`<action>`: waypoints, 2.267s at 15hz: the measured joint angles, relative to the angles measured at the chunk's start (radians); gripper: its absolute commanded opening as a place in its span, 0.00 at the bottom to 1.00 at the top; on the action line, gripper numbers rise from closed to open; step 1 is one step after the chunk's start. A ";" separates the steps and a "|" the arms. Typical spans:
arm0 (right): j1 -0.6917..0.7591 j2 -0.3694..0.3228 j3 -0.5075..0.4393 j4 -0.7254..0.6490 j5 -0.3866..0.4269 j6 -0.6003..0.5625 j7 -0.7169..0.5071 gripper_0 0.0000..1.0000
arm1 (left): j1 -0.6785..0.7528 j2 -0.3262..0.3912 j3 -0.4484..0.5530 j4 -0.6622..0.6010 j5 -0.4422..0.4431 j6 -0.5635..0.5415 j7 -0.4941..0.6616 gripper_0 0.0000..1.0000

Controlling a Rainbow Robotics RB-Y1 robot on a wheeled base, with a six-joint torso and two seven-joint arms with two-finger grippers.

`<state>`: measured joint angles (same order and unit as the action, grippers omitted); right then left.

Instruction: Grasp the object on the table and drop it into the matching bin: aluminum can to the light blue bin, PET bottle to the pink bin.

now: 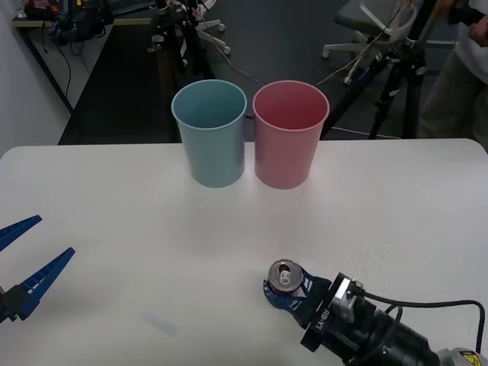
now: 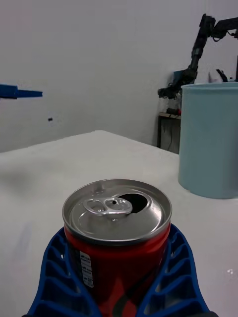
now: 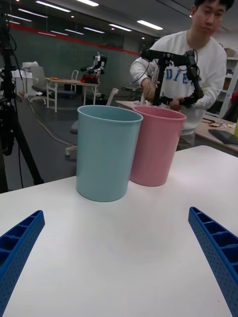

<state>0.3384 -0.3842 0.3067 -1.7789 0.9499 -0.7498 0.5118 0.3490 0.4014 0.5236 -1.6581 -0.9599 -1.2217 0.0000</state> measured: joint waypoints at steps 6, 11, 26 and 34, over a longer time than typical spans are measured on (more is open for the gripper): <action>0.005 -0.036 0.023 -0.329 0.207 0.239 -0.405 0.00 | 0.000 0.000 0.000 0.000 0.000 0.000 0.000 1.00; -0.093 -0.036 0.017 -0.446 0.493 0.347 -0.862 0.00 | 0.000 0.000 0.000 0.000 0.000 0.000 0.000 1.00; -0.650 0.243 -0.055 -0.161 1.488 0.310 -1.787 0.00 | 0.000 0.000 0.000 0.000 0.000 0.000 0.000 1.00; -0.957 0.393 -0.165 0.198 1.616 0.299 -1.787 0.00 | 0.000 0.000 0.000 0.000 0.000 0.000 0.000 1.00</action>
<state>-0.6183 0.0089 0.1412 -1.5812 2.5661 -0.4510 -1.2750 0.3491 0.4014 0.5236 -1.6581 -0.9599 -1.2217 0.0000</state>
